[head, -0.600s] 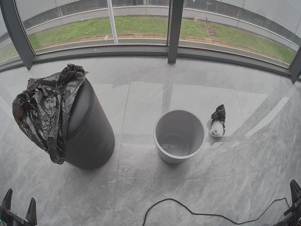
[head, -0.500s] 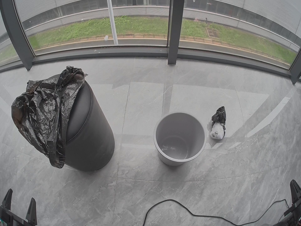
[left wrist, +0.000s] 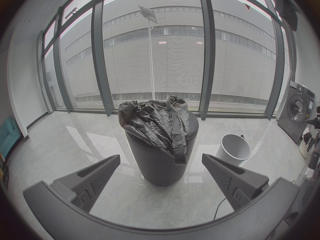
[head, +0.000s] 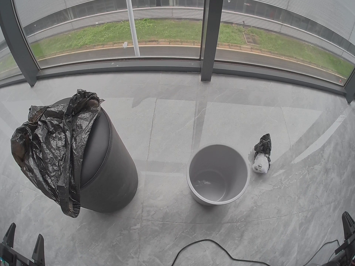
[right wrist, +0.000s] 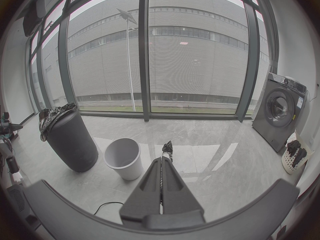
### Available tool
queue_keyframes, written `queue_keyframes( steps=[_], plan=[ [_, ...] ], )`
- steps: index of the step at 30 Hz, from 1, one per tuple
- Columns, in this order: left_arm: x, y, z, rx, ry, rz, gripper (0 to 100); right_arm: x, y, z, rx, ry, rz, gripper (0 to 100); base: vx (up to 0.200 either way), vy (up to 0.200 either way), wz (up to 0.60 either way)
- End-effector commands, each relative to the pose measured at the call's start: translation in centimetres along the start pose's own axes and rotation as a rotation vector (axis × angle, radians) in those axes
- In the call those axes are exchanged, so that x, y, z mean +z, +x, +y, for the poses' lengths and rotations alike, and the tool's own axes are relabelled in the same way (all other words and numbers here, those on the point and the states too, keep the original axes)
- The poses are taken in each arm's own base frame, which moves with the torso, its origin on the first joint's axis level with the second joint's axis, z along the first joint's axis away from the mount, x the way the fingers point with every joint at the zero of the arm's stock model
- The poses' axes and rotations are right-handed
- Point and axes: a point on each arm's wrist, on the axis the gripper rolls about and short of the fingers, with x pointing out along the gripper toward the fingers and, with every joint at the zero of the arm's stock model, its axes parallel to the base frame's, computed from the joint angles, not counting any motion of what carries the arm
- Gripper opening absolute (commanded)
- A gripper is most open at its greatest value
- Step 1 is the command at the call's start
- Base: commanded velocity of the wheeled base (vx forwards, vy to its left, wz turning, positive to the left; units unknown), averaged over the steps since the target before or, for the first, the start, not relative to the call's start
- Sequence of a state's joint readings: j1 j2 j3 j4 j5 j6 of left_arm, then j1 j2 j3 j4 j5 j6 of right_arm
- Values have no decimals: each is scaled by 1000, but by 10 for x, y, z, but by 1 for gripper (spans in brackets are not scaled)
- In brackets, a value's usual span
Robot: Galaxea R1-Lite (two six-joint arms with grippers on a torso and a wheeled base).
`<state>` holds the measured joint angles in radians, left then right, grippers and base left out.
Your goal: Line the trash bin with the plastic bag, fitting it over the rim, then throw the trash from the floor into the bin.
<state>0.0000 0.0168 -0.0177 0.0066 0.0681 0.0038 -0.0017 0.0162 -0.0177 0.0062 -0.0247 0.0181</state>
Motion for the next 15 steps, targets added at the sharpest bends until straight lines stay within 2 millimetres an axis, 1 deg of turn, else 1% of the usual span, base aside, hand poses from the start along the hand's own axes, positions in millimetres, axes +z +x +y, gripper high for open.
queue_keyframes(
  steps=[1, 4, 9, 15],
  plan=[
    [-5, 0, 0, 1, -1, 0, 100, -5, 0, 0, 0, 0, 5, 0, 0, 200, 0],
    [-5, 0, 0, -1, 4, 0, 100, -5, 0, 0, 0, 0, 5, 0, 0, 200, 0],
    [-4, 0, 0, 2, -15, -12, 100, -5, 0, 0, 0, 0, 5, 0, 0, 0, 0],
    [-5, 0, 0, -1, 8, 0, 100, -5, 0, 0, 0, -1, 6, 0, 0, 0, 0]
  ],
)
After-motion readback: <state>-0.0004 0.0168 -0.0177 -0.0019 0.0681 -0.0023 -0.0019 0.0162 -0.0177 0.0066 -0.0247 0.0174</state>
